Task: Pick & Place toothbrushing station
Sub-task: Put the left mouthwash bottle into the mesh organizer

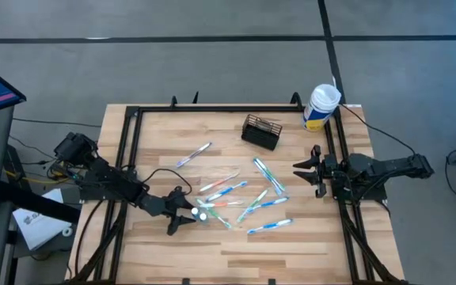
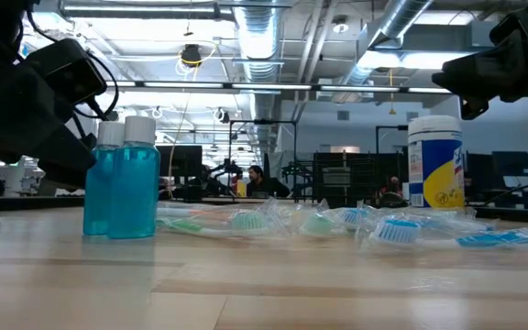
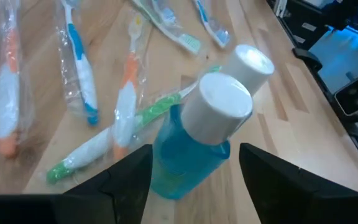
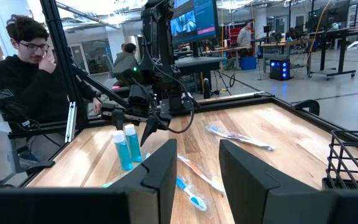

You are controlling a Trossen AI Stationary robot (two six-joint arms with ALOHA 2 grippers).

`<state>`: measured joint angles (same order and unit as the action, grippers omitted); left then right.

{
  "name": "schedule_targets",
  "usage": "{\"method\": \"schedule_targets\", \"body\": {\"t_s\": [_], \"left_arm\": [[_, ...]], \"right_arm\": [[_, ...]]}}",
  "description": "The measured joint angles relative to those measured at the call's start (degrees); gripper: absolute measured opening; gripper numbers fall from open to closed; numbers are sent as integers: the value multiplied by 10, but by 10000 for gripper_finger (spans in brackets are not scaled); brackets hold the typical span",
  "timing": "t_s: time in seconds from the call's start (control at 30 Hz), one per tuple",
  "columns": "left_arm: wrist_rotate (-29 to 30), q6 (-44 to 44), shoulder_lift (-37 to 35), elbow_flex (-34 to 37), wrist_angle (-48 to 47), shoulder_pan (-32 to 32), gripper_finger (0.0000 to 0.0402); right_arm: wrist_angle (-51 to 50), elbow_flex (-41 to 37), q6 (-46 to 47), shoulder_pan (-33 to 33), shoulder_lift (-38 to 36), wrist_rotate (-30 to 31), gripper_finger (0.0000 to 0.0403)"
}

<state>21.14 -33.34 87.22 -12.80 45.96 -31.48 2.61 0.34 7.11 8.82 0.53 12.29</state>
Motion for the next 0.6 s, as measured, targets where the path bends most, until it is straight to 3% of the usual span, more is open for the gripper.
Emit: {"method": "schedule_targets", "body": {"t_s": [0.6], "left_arm": [[30,-33,108,-44,5,-1,220]], "right_arm": [[0,0,0,0,0,0,111]]}}
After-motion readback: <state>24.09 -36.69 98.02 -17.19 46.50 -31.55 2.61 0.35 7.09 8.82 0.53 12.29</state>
